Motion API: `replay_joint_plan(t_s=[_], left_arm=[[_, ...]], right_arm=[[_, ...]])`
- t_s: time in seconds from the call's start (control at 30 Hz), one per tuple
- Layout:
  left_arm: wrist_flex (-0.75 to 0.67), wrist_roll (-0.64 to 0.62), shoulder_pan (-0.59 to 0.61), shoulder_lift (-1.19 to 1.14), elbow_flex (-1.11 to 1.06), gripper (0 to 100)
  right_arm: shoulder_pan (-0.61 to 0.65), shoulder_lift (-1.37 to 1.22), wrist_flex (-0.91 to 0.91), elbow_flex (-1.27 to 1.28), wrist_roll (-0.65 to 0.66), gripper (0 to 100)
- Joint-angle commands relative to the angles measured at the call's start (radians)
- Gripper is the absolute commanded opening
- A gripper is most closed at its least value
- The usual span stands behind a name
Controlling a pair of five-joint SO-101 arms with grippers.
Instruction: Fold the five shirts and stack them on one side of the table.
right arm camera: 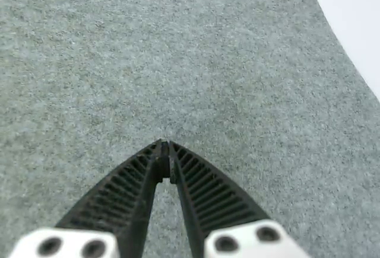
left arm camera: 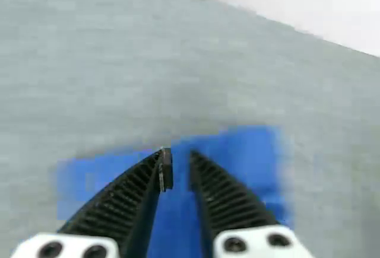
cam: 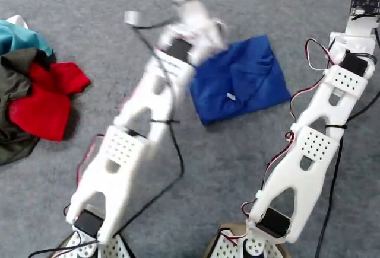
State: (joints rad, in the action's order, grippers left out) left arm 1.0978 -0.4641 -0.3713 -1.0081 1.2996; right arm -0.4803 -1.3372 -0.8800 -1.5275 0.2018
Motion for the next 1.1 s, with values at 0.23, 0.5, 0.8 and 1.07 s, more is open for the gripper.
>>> replay_joint_plan(t_s=[0.23, 0.5, 0.8, 1.07], left_arm=[[0.005, -0.006, 0.146, -0.199, 0.063, 2], [-0.064, -0.044, 0.230, -0.252, 0.153, 2], [-0.086, -0.015, 0.226, -0.259, 0.157, 2], [-0.086, -0.006, 0.224, -0.259, 0.157, 2]], right_arm=[[0.166, 0.018, -0.313, -0.150, 0.126, 0.3], [0.486, 0.182, -0.586, -0.099, 0.161, 0.3], [0.596, 0.136, -0.779, -0.097, 0.307, 0.3], [0.593, 0.051, -0.858, -0.102, 0.342, 0.3]])
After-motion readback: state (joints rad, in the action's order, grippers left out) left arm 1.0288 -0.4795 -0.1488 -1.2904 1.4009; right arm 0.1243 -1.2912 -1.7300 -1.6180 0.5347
